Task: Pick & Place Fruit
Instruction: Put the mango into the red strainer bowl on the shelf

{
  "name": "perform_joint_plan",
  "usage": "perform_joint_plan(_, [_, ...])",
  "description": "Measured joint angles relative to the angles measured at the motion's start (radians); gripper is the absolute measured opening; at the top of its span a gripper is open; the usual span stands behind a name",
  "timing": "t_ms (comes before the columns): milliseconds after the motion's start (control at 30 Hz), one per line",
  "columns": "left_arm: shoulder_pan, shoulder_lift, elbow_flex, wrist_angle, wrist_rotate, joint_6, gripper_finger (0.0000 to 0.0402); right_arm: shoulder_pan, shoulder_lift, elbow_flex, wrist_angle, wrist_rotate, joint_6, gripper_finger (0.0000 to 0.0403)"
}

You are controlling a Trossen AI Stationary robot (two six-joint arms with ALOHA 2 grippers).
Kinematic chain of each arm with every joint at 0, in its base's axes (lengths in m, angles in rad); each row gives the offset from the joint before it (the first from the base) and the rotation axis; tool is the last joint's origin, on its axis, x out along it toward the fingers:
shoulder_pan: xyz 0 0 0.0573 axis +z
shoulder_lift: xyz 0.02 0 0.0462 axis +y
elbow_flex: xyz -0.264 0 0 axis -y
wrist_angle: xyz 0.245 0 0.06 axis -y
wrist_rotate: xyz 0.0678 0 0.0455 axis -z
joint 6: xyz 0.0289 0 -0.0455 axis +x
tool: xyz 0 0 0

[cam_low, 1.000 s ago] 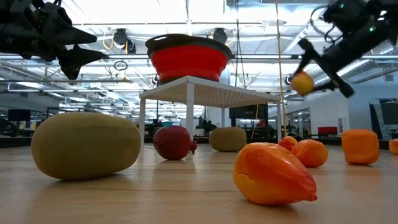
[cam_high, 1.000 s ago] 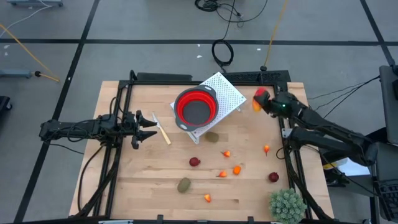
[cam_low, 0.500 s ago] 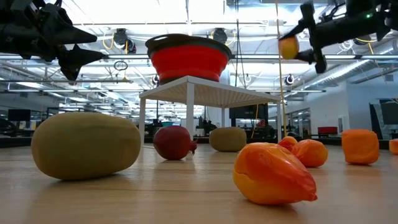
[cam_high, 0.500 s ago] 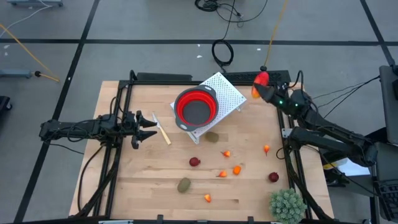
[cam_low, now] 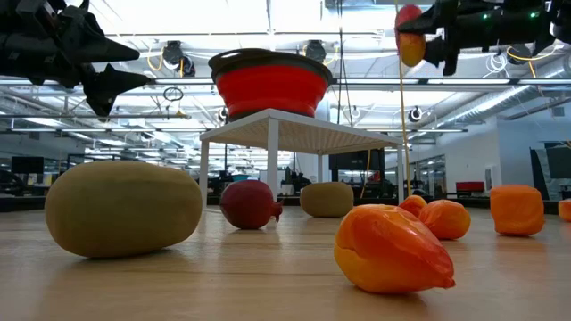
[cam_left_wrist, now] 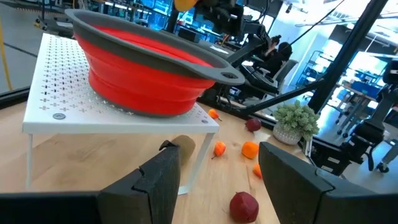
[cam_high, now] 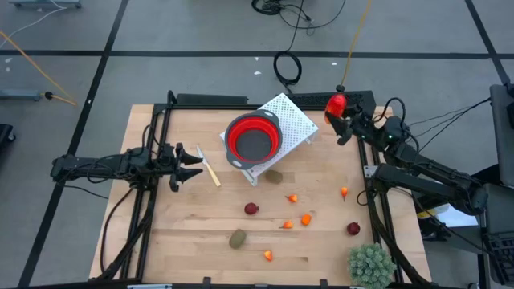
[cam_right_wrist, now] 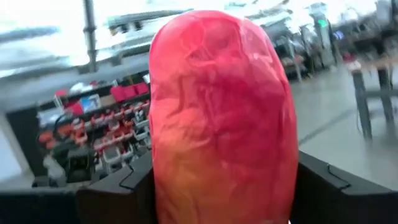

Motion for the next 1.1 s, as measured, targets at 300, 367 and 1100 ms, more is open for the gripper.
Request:
perform_joint_plan(300, [0.000,0.000,0.000,0.001,-0.002,-0.134,0.0214,0.000,0.000,0.001,0.045,-0.050,-0.280,0.0242])
perform_joint_plan(367, [0.000,0.000,0.000,0.001,-0.002,-0.173,0.0214,0.000,0.000,0.001,0.045,-0.050,-0.328,0.0242])
perform_joint_plan(1100, [0.000,0.000,0.000,0.001,-0.002,-0.490,0.0214,0.000,0.001,0.001,0.041,-0.047,-0.617,0.0242])
